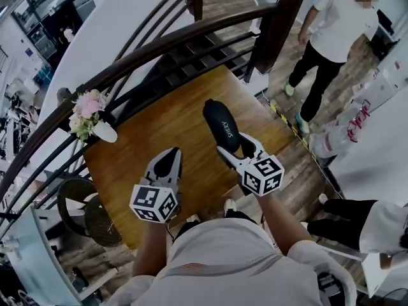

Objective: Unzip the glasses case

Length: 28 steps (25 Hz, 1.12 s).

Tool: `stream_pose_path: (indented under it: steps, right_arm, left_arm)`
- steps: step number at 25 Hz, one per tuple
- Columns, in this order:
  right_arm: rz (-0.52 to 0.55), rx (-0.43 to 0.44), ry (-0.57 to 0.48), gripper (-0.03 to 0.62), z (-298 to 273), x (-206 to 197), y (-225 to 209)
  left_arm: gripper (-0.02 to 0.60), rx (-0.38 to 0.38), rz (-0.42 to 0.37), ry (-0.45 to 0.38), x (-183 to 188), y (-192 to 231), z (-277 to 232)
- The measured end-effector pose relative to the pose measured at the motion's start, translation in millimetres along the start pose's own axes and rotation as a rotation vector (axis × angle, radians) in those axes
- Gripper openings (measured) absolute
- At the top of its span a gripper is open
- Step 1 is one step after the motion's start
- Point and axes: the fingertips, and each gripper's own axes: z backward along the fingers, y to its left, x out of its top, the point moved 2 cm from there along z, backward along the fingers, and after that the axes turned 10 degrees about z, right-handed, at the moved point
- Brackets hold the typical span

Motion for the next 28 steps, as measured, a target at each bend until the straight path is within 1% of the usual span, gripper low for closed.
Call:
stream_pose_path:
  steps: [2, 4, 5, 7, 8, 9, 11, 12, 17, 19, 21, 23, 26, 28]
  right_arm:
    - [0.020, 0.012, -0.017, 0.350, 6.3, 9.0, 0.0]
    - [0.066, 0.028, -0.042, 0.350, 11.7, 20.0, 1.5]
    - [0.096, 0.039, -0.058, 0.350, 13.8, 26.2, 3.0]
    - [0.156, 0.074, -0.098, 0.350, 19.2, 39.7, 7.1]
    - [0.186, 0.098, -0.119, 0.351, 22.4, 46.6, 9.8]
    - [0.218, 0.124, -0.137, 0.351, 25.3, 52.7, 13.2]
    - [0.281, 0.183, -0.166, 0.351, 30.7, 61.5, 23.0]
    - [0.310, 0.213, -0.176, 0.351, 33.3, 64.2, 29.0]
    - [0.410, 0.324, -0.194, 0.351, 44.1, 70.3, 52.1]
    - [0.458, 0.373, -0.196, 0.351, 45.8, 70.0, 64.4]
    - [0.494, 0.423, -0.179, 0.351, 47.4, 64.6, 75.6]
    - [0.505, 0.453, -0.164, 0.351, 48.6, 58.0, 80.2]
    - [0.497, 0.469, -0.139, 0.353, 45.9, 50.0, 79.8]
    - [0.495, 0.473, -0.126, 0.353, 44.3, 47.5, 79.3]
  left_arm:
    - [0.021, -0.042, 0.021, 0.005, 1.7, -11.3, -2.7]
    - [0.023, -0.135, 0.064, 0.019, 3.7, -24.9, -7.4]
    - [0.045, -0.194, 0.091, 0.024, 5.6, -31.7, -9.9]
    - [0.206, -0.314, 0.157, 0.024, 12.3, -45.2, -15.0]
    - [0.234, -0.365, 0.193, 0.018, 17.6, -51.6, -17.2]
    - [0.249, -0.406, 0.229, 0.010, 23.6, -57.4, -19.0]
    - [0.280, -0.470, 0.283, -0.001, 33.8, -66.5, -20.6]
    - [0.284, -0.493, 0.299, -0.002, 36.8, -69.8, -21.0]
    - [0.307, -0.578, 0.341, 0.018, 44.1, -89.7, -25.0]
    - [0.308, -0.598, 0.342, 0.019, 47.6, -98.2, -26.3]
    - [0.308, -0.607, 0.338, 0.015, 49.2, -103.6, -29.1]
    - [0.308, -0.604, 0.333, 0.006, 48.6, -105.4, -34.0]
    - [0.304, -0.577, 0.322, 0.000, 44.5, -100.3, -37.9]
    - [0.277, -0.580, 0.333, 0.008, 42.5, -99.0, -37.8]
